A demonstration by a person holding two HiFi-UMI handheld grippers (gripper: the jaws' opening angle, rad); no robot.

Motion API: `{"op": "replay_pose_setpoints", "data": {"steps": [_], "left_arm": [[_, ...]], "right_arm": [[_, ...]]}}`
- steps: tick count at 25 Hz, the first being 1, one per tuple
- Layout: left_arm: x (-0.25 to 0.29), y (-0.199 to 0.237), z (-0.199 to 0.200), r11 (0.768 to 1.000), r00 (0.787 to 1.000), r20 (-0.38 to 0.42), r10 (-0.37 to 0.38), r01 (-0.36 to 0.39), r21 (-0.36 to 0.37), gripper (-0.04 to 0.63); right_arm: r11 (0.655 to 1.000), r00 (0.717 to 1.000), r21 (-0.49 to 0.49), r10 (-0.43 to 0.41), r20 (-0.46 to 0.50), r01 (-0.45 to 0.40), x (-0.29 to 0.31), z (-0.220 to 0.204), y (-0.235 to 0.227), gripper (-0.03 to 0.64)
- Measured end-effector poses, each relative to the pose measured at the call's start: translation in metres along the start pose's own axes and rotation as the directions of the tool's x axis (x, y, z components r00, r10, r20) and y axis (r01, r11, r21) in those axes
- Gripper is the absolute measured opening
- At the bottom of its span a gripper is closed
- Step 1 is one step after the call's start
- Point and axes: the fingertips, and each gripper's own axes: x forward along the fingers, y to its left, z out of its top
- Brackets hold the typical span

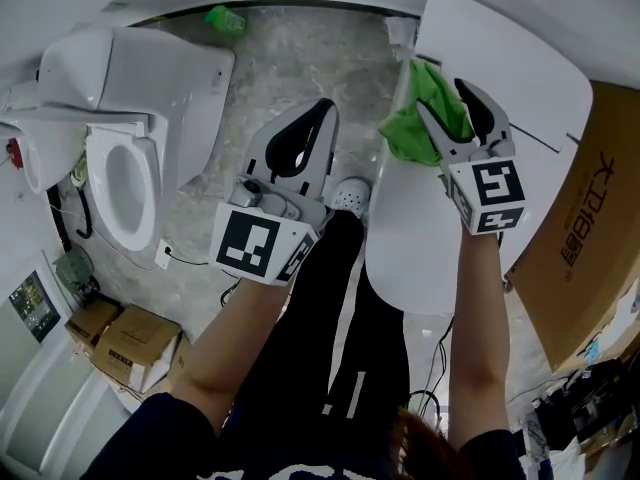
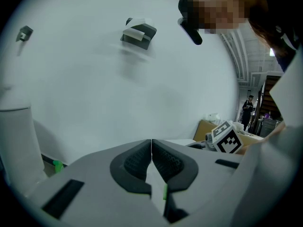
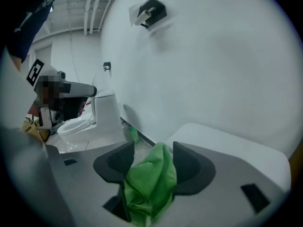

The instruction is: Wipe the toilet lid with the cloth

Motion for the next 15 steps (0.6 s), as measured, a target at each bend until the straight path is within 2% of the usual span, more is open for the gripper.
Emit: {"op": "replay_pose_setpoints", "data": {"steps": [3,6,9,13,15], "left_arm": [[0.001,-0.002,-0.002,1.0,1.0,-0.005,-0.008,0.008,0.001,0.021],[0.001,-0.006,-0.003,1.0,1.0,-0.007,-0.013,0.013,0.002,0.021],[0.001,-0.007,-0.003,1.0,1.0,-0.006,-0.017,0.017,-0.001,0.021],[0.001,-0.009,-0.005,1.0,1.0,-0.006,-0.021,0.021,-0.004,0.021],[0.0,-0.01,-0.006,1.0,1.0,-0.007,-0.023,0.023,-0.006,0.021]], "right_arm": [[1.0,0.997,-0.008,0.011,-0.082,-0.012,0.015,-0.022,0.01,0.231],[0.998,0.988,-0.033,-0.052,-0.148,0.048,0.03,-0.041,0.007,0.229],[0.993,0.983,-0.057,-0.115,-0.143,0.108,0.036,-0.044,0.001,0.215],[0.99,0.984,-0.068,-0.134,-0.114,0.127,0.038,-0.043,-0.001,0.2],[0.988,0.983,-0.074,-0.145,-0.113,0.137,0.037,-0.043,-0.003,0.165]]}}
